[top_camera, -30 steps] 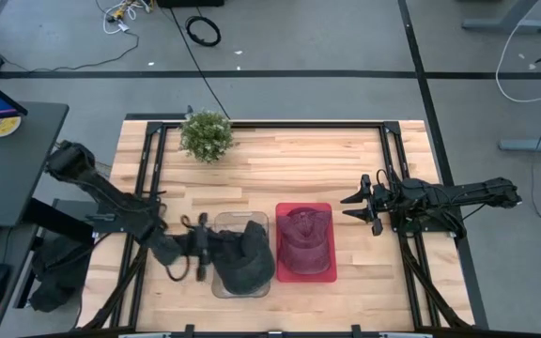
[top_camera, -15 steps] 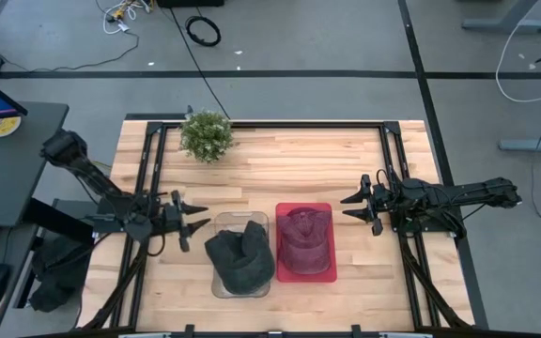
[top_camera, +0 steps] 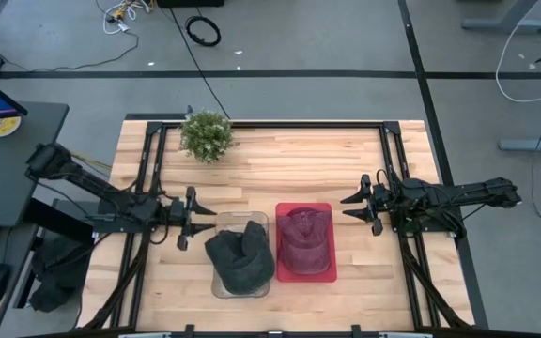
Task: Pick & Place hat
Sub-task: Return to Home Position
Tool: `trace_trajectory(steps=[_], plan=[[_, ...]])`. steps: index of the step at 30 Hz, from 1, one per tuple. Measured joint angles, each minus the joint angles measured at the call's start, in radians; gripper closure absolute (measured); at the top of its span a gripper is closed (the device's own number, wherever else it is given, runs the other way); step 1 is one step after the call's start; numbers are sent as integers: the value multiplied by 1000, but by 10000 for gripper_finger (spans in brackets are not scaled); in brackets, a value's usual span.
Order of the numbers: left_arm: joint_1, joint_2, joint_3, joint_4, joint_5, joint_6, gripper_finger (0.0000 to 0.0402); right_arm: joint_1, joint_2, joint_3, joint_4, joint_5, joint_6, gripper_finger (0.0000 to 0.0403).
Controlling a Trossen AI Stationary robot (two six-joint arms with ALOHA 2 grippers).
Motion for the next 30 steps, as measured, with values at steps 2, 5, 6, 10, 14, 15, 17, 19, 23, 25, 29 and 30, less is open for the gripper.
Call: trace_trajectory(steps=[2, 5, 6, 10, 14, 15, 17, 19, 23, 25, 29, 30], plan=[[36, 0, 0, -1, -4, 0, 234, 0, 0, 0, 0, 0, 0, 243], [81, 0, 0, -6, -4, 5, 234, 0, 0, 0, 0, 0, 0, 243], [95, 0, 0, -5, 2, 4, 234, 0, 0, 0, 0, 0, 0, 243], [158, -13, 0, -11, 129, -20, 234, 0, 0, 0, 0, 0, 0, 243], [191, -19, 0, -46, 250, -44, 234, 0, 0, 0, 0, 0, 0, 243], [190, -19, 0, -59, 258, -45, 234, 0, 0, 0, 0, 0, 0, 243], [180, -19, 0, -62, 260, -45, 234, 0, 0, 0, 0, 0, 0, 243], [168, -19, 0, -59, 260, -30, 234, 0, 0, 0, 0, 0, 0, 243], [160, -31, -1, -17, 252, -13, 234, 0, 0, 0, 0, 0, 0, 243], [167, -49, -1, -6, 255, -5, 234, 0, 0, 0, 0, 0, 0, 243], [191, -115, -1, -7, 277, 17, 234, 0, 0, 0, 0, 0, 0, 243], [199, -134, -1, -12, 290, 24, 234, 0, 0, 0, 0, 0, 0, 243]])
